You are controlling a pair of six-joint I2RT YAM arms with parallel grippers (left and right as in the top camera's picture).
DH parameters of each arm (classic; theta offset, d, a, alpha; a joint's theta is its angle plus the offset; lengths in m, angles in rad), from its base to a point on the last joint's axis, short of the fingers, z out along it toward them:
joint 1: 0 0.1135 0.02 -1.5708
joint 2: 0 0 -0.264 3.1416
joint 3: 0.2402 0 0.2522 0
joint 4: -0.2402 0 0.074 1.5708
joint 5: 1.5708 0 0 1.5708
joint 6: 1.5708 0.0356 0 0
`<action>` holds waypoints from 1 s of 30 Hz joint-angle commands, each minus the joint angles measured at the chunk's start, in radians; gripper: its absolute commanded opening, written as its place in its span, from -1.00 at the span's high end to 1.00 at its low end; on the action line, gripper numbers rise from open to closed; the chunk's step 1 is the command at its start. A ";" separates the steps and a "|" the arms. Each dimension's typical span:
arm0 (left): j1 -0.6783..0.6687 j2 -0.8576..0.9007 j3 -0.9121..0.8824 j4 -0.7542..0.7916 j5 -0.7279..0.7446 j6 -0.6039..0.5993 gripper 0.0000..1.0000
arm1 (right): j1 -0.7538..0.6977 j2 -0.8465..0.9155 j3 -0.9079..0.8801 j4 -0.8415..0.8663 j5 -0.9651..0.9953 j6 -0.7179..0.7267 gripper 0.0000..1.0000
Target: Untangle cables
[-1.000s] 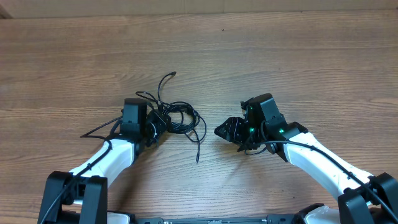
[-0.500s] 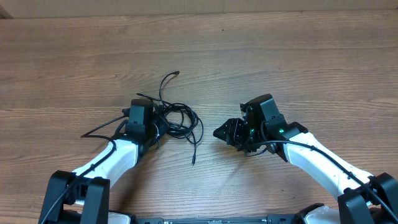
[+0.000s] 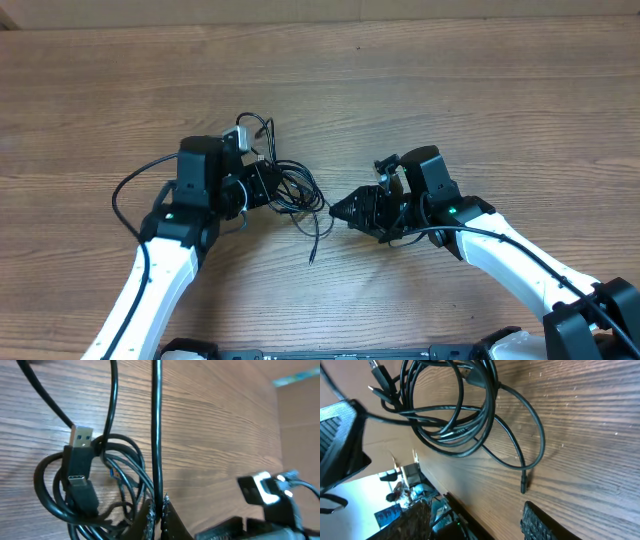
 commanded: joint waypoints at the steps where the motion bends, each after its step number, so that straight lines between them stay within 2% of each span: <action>1: 0.005 -0.059 0.027 -0.006 0.068 -0.018 0.92 | -0.005 -0.001 -0.005 0.007 -0.021 0.089 -0.07; 5: 0.005 -0.065 0.027 0.037 0.158 -0.112 0.92 | 0.025 -0.001 -0.005 0.011 0.012 0.221 -0.04; 10: 0.005 -0.065 0.027 0.099 0.200 -0.171 0.91 | 0.131 -0.001 -0.005 0.014 0.235 0.379 -0.04; 14: 0.006 -0.065 0.027 0.139 0.215 -0.268 0.92 | 0.233 -0.001 -0.005 0.027 0.419 0.383 -0.06; 16: 0.006 -0.065 0.027 0.188 0.277 -0.306 0.92 | 0.261 -0.001 -0.005 0.030 0.496 0.384 -0.06; 23: 0.006 -0.065 0.027 0.234 0.385 -0.328 0.92 | 0.260 -0.001 -0.005 0.060 0.554 0.566 -0.15; 27: 0.006 -0.065 0.027 0.272 0.428 -0.447 0.92 | 0.260 -0.001 -0.005 0.108 0.557 0.591 -0.29; 30: 0.006 -0.065 0.027 0.335 0.477 -0.544 0.92 | 0.260 -0.001 -0.005 0.114 0.558 0.591 -0.31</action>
